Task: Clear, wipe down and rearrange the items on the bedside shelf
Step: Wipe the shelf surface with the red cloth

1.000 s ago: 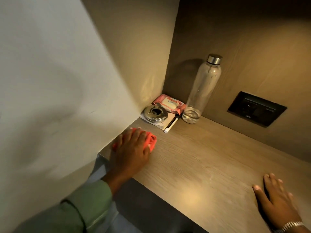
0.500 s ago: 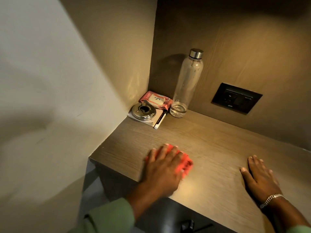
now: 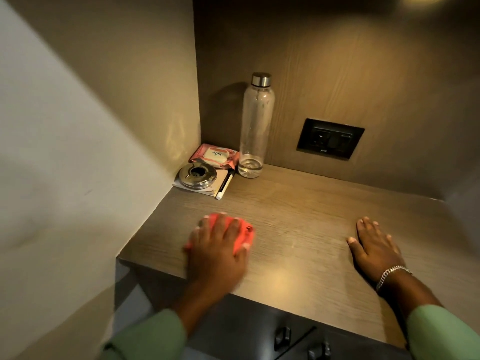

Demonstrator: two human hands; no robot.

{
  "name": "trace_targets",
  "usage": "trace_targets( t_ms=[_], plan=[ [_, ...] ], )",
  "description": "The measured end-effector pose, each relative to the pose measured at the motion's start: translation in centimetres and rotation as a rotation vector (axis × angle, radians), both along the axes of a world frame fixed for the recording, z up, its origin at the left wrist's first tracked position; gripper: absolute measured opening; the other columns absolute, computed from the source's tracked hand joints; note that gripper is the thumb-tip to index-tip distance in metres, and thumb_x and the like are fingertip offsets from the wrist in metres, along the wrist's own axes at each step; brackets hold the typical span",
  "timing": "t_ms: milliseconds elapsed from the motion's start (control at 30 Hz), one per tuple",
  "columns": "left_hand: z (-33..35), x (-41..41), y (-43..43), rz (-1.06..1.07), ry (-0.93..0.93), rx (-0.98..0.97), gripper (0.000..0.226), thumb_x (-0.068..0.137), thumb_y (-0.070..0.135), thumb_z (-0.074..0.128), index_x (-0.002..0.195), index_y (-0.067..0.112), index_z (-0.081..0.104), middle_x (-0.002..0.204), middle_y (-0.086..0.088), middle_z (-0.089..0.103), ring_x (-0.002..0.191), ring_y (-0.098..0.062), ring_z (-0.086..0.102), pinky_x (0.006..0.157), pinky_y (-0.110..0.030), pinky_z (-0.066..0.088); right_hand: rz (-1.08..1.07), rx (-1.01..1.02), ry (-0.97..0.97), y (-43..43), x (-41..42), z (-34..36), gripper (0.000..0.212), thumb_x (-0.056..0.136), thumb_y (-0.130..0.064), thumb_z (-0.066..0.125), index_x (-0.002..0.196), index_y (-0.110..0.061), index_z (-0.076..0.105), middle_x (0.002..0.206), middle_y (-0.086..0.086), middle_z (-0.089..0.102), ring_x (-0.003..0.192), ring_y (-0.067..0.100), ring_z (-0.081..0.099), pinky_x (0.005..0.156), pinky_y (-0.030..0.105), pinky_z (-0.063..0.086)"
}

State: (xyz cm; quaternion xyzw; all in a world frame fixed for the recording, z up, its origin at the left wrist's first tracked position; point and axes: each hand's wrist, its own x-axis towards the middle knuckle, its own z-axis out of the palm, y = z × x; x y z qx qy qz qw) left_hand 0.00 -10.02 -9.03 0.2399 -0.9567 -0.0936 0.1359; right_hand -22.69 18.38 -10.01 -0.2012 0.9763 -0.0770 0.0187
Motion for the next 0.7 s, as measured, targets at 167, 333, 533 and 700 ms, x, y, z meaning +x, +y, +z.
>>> trace_targets(
  t_ms=[167, 333, 533, 700],
  plan=[
    [0.8, -5.4, 13.6, -0.420, -0.091, 0.094, 0.064, 0.088, 0.055, 0.028, 0.146, 0.028, 0.015, 0.160, -0.010, 0.015, 0.147, -0.040, 0.002, 0.117, -0.054, 0.001, -0.005, -0.170, -0.160, 0.1, -0.3, 1.4, 0.060, 0.097, -0.040, 0.040, 0.151, -0.020, 0.022, 0.161, -0.004, 0.011, 0.149, 0.013, 0.005, 0.120, 0.036, 0.002],
    [1.2, -5.3, 19.5, -0.548, -0.010, 0.350, 0.067, 0.087, 0.062, 0.015, 0.145, 0.029, 0.022, 0.161, -0.001, 0.015, 0.149, -0.028, 0.003, 0.119, -0.046, -0.006, -0.054, -0.591, -0.290, 3.8, 2.7, 5.5, 0.035, 0.091, -0.006, 0.058, 0.126, -0.004, 0.060, 0.135, 0.013, 0.058, 0.127, 0.022, 0.051, 0.109, 0.030, 0.033],
    [3.0, -6.2, 21.7, -0.197, -0.118, 0.429, 0.061, 0.084, 0.034, 0.042, 0.139, 0.009, 0.031, 0.151, -0.018, 0.032, 0.144, -0.034, 0.022, 0.118, -0.049, 0.014, 0.061, -0.627, -0.233, 9.9, 13.2, 6.5, 0.020, 0.082, -0.017, 0.072, 0.100, -0.026, 0.073, 0.102, -0.001, 0.075, 0.092, 0.009, 0.068, 0.086, 0.021, 0.052],
    [4.1, -6.9, 31.5, -0.500, 0.115, 0.803, 0.030, 0.073, 0.004, 0.060, 0.096, 0.020, 0.049, 0.094, -0.001, 0.061, 0.093, -0.027, 0.061, 0.084, -0.040, 0.051, -0.231, -0.879, -0.139, 18.5, 15.6, 4.3, 0.053, 0.072, -0.010, 0.079, 0.122, -0.008, 0.061, 0.114, 0.007, 0.069, 0.104, 0.022, 0.064, 0.095, 0.037, 0.050]
  ],
)
